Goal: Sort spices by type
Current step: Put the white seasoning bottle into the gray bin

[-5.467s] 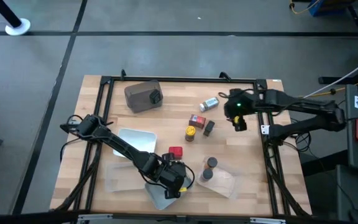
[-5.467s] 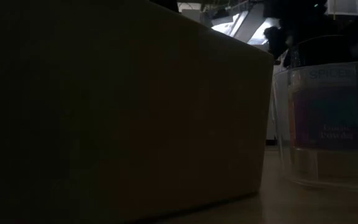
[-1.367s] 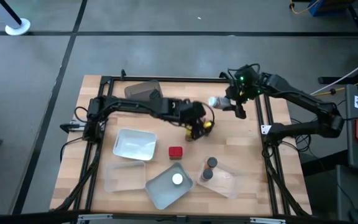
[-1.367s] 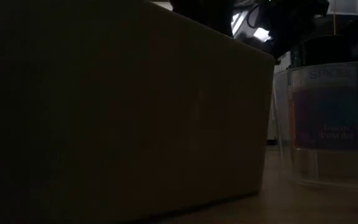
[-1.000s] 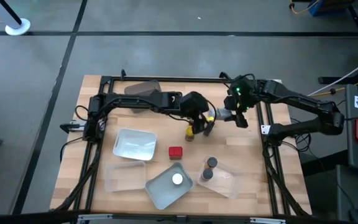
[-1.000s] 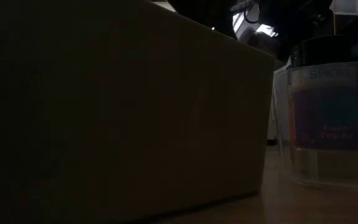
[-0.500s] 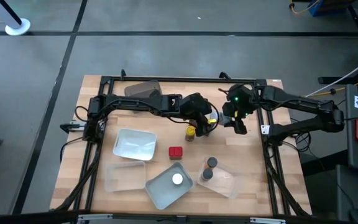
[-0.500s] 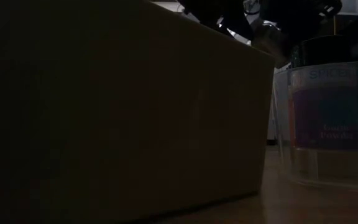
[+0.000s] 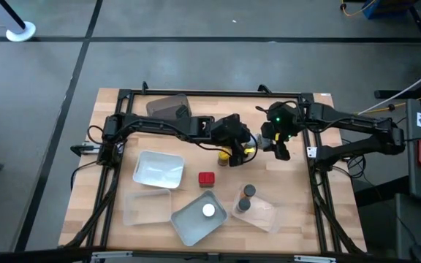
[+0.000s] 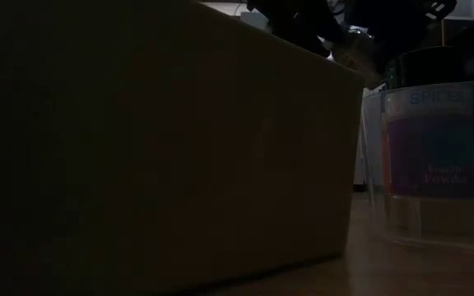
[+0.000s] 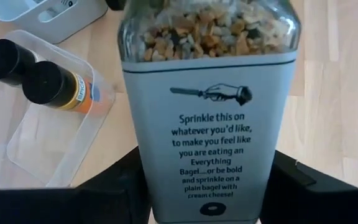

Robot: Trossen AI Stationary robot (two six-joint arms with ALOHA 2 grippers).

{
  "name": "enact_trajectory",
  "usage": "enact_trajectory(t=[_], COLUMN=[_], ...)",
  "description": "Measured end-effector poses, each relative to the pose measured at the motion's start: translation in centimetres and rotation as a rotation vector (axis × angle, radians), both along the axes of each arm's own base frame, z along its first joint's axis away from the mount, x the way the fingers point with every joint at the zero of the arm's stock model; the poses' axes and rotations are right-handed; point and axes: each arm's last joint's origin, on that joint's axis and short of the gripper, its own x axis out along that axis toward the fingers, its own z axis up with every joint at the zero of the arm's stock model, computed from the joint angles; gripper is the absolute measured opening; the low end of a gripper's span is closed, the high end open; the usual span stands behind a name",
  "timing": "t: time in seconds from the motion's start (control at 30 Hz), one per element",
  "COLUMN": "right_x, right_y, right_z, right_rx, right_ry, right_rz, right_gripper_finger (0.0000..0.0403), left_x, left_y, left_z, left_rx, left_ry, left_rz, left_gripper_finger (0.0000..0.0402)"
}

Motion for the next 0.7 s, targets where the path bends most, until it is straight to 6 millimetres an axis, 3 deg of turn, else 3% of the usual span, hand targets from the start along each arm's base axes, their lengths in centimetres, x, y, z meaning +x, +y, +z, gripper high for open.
enact_trajectory(t=[0.27,0.7], right_x=[0.3,0.6], right_y=[1.1,1.2], right_z=[0.1,0.2], right_rx=[0.009,-0.020], right_ry=[-0.009,-0.030], right_rz=[0.026,0.030], right_gripper_finger=[0.0209,0.0209], left_x=[0.5,0.4], left_y=[-0.1,-0.1], left_z=[0.7,0.5], left_rx=[-0.020,-0.058], left_ry=[-0.095,-0.077], left_rz=[0.000,0.025], left_gripper_finger=[0.0253,0.0253])
